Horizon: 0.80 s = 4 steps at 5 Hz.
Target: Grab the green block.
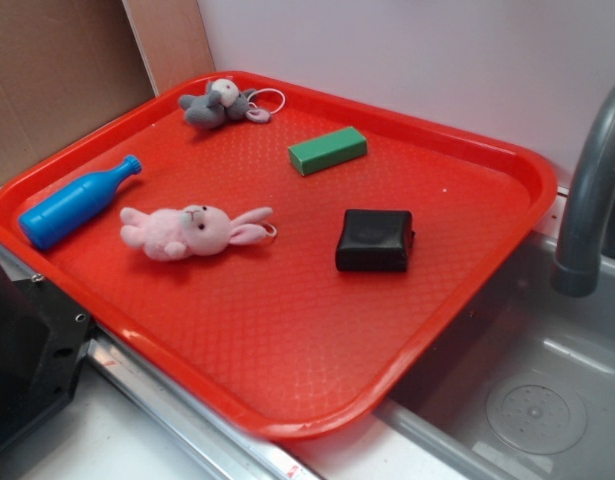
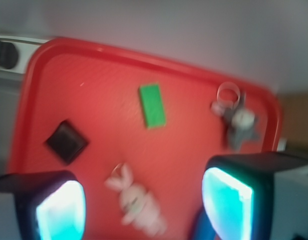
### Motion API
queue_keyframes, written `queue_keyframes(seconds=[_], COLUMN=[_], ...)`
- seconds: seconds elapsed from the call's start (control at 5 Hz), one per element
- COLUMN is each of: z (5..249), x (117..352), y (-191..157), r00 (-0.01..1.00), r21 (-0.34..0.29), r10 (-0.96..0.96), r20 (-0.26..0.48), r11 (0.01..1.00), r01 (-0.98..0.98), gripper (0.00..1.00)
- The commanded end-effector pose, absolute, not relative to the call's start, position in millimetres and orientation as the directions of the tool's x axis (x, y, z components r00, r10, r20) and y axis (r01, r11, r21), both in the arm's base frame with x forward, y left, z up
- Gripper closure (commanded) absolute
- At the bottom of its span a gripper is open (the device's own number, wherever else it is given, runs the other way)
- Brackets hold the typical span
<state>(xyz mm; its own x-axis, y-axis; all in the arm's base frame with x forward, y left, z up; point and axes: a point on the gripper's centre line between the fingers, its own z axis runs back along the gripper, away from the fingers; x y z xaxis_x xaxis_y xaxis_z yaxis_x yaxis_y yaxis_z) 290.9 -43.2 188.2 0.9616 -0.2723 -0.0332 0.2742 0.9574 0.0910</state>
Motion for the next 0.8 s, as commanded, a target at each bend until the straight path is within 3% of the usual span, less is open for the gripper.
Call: queue_keyframes(seconds=[0.0,0.2,0.6], z=[134,95,57], x=[321,324,322], y=[-17,-4,6], r00=[0.958,0.966,0.978], r21=[0.205,0.247,0.208], r10=[-0.281,-0.245,-0.151], r20=[-0.051,-0.086,-0.143], r11=[0.936,0.934,0.962], r01=[0.285,0.259,0.179], gripper=[0.0,0.0,0.0])
